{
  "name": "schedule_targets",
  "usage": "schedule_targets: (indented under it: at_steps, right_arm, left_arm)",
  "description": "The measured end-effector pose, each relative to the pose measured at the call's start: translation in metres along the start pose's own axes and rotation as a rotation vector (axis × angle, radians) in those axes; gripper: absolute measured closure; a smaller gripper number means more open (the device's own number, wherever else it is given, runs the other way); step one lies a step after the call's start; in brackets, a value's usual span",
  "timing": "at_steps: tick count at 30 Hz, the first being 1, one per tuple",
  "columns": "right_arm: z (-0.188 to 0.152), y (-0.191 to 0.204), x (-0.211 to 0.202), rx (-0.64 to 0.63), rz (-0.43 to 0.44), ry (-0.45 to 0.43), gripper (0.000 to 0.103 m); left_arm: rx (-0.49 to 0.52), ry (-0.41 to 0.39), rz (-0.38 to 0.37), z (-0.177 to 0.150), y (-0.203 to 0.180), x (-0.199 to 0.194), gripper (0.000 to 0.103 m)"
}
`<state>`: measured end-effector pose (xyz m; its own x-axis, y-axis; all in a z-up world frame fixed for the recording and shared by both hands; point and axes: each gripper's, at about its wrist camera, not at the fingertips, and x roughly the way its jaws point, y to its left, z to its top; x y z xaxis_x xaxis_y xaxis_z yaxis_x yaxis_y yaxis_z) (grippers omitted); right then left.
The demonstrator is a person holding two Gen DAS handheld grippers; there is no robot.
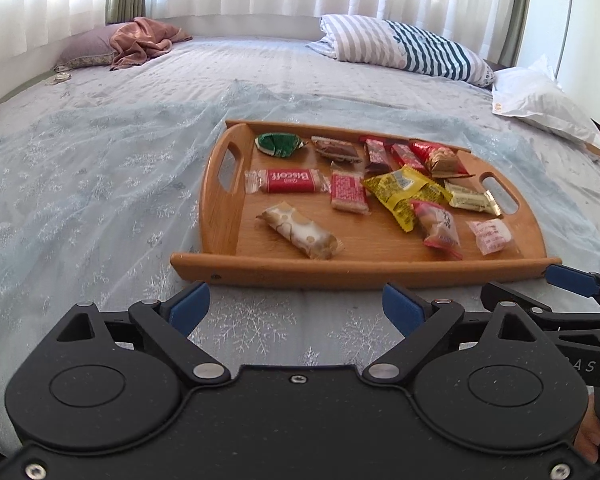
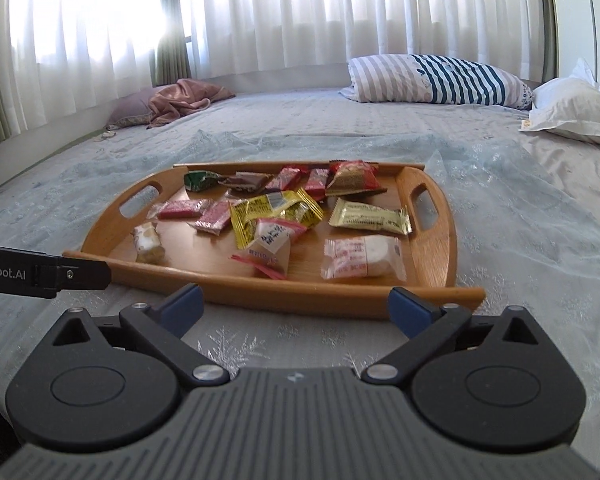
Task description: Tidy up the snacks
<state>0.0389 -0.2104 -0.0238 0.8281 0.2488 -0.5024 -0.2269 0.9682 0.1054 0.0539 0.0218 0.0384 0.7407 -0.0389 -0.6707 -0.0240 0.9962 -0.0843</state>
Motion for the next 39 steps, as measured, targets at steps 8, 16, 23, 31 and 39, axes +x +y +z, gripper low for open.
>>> schedule_targets:
  at_steps: [8,16,23,31,39]
  right_arm:
    - [-0.013,-0.002,0.003,0.017,-0.027,0.035,0.000]
    - [-0.020,-0.003,0.010,0.030,-0.049,0.065,0.000]
    - [-0.024,0.000,0.017,0.005,-0.077,0.076,0.000]
    - [-0.025,0.001,0.022,-0.003,-0.080,0.086,0.000]
    - [-0.026,0.002,0.025,-0.010,-0.087,0.092,0.000]
  left_arm:
    - [0.002,0.035,0.004,-0.015,0.000,0.014,0.010]
    - [0.015,0.042,0.019,-0.019,0.000,0.023,0.009]
    - [0.020,0.047,0.024,-0.021,0.001,0.030,0.006]
    - [0.029,0.043,0.029,-0.022,0.001,0.036,0.002]
    - [0.039,0.038,0.030,-0.024,0.000,0.040,0.000]
